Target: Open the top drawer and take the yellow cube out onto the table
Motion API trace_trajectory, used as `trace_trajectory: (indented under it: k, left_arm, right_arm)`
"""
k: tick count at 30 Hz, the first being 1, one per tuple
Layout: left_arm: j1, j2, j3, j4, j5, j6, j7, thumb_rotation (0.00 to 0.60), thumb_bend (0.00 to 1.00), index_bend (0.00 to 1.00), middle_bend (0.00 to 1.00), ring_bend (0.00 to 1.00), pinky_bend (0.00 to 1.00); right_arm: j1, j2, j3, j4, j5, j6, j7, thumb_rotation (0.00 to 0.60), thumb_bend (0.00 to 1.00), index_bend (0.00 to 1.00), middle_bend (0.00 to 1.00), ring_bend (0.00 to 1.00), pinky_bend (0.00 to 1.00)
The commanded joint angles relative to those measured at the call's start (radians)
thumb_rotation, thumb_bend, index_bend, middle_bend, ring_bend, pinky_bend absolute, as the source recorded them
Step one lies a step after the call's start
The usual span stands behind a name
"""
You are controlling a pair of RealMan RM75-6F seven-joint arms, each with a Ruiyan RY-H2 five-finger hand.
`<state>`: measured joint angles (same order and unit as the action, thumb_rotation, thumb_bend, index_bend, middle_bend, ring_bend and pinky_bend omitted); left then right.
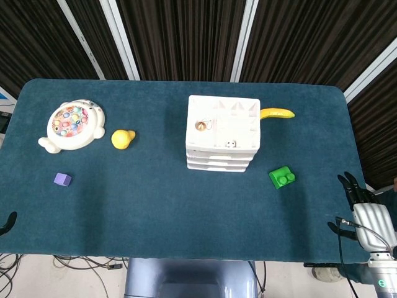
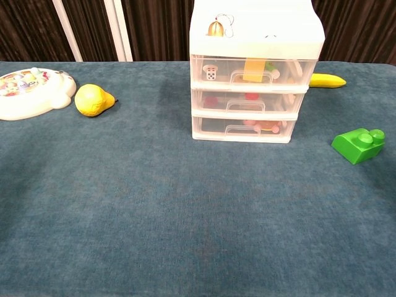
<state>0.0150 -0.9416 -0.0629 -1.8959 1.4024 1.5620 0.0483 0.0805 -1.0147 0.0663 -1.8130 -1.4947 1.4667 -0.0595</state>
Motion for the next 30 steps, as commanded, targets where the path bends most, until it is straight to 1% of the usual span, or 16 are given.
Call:
trace_trajectory:
  k: [1,2,3,5,7,8,9,10,11,13,15,16,19,21,24,30]
  left_arm:
    - [0.0,0.002,0.002,-0.002,0.003,-0.002,-0.004,0.6,0.3,0.06,0.0,0.0,0.0]
    - [0.0,0.004,0.003,-0.003,0.004,-0.004,-0.011,0.6,0.3,0.06,0.0,0.0,0.0]
    - [0.001,0.006,0.003,-0.003,0.004,-0.005,-0.015,0.6,0.3,0.06,0.0,0.0,0.0]
    - [0.002,0.009,0.001,-0.001,-0.001,-0.004,-0.024,0.6,0.3,0.06,0.0,0.0,0.0]
    - [0.003,0.011,0.0,0.001,-0.004,-0.004,-0.028,0.6,0.3,0.07,0.0,0.0,0.0]
    - [0.003,0.012,0.0,0.001,-0.005,-0.004,-0.032,0.6,0.3,0.07,0.0,0.0,0.0]
    - [0.003,0.014,-0.001,0.003,-0.006,-0.004,-0.038,0.6,0.3,0.06,0.0,0.0,0.0]
    - [0.003,0.014,-0.002,0.005,-0.008,-0.004,-0.041,0.6,0.3,0.07,0.0,0.0,0.0]
    - [0.003,0.015,-0.003,0.007,-0.009,-0.004,-0.043,0.6,0.3,0.07,0.0,0.0,0.0]
    - [0.003,0.015,-0.003,0.008,-0.008,-0.006,-0.047,0.6,0.3,0.06,0.0,0.0,0.0]
    - [0.003,0.016,-0.002,0.009,-0.008,-0.007,-0.049,0.6,0.3,0.06,0.0,0.0,0.0]
    - [0.003,0.016,-0.002,0.009,-0.008,-0.008,-0.049,0.6,0.3,0.06,0.0,0.0,0.0]
    - [0.002,0.017,-0.003,0.009,-0.009,-0.009,-0.053,0.6,0.3,0.06,0.0,0.0,0.0]
    - [0.004,0.018,-0.003,0.01,-0.009,-0.007,-0.056,0.6,0.3,0.06,0.0,0.0,0.0]
    - [0.005,0.02,-0.004,0.011,-0.012,-0.006,-0.061,0.6,0.3,0.06,0.0,0.0,0.0]
    - [-0.001,0.022,-0.004,0.015,-0.02,-0.023,-0.065,0.6,0.3,0.06,0.0,0.0,0.0]
  right_arm:
    - [0.018,-0.009,-0.012,-0.003,-0.016,-0.044,0.098,0.6,0.16,0.03,0.15,0.36,0.28]
    - [0.025,-0.013,-0.017,-0.007,-0.03,-0.059,0.16,0.6,0.17,0.03,0.17,0.38,0.31]
    - [0.03,-0.014,-0.02,-0.006,-0.037,-0.068,0.202,0.6,0.18,0.03,0.2,0.42,0.36]
    - [0.051,-0.012,-0.026,-0.007,-0.052,-0.108,0.329,0.6,0.21,0.04,0.27,0.48,0.5]
    - [0.077,-0.012,-0.022,-0.005,-0.053,-0.148,0.408,0.6,0.23,0.05,0.34,0.53,0.67]
    - [0.093,-0.01,-0.018,-0.002,-0.049,-0.172,0.438,0.6,0.23,0.05,0.36,0.55,0.72]
    - [0.123,-0.007,-0.012,-0.001,-0.045,-0.22,0.486,0.6,0.23,0.05,0.4,0.59,0.78]
    - [0.15,-0.002,-0.006,0.002,-0.039,-0.26,0.527,0.6,0.23,0.05,0.46,0.64,0.83]
    - [0.178,0.0,0.001,-0.001,-0.032,-0.304,0.571,0.6,0.24,0.05,0.51,0.68,0.86]
    - [0.221,0.003,0.011,-0.009,-0.027,-0.369,0.642,0.6,0.24,0.05,0.67,0.8,0.93]
    - [0.268,-0.002,0.02,-0.021,-0.023,-0.439,0.738,0.6,0.25,0.04,0.76,0.84,0.96]
    - [0.292,-0.006,0.024,-0.025,-0.021,-0.477,0.797,0.6,0.25,0.04,0.78,0.85,0.96]
    - [0.355,-0.033,0.029,-0.025,-0.028,-0.57,0.956,0.6,0.28,0.04,0.8,0.86,0.96]
    - [0.391,-0.064,0.034,-0.004,-0.039,-0.606,1.022,0.6,0.32,0.04,0.8,0.86,0.96]
    - [0.421,-0.121,0.049,0.031,-0.02,-0.619,1.019,0.6,0.36,0.03,0.81,0.87,0.97]
    - [0.462,-0.226,0.093,0.042,0.12,-0.643,0.891,0.6,0.4,0.02,0.83,0.88,0.98]
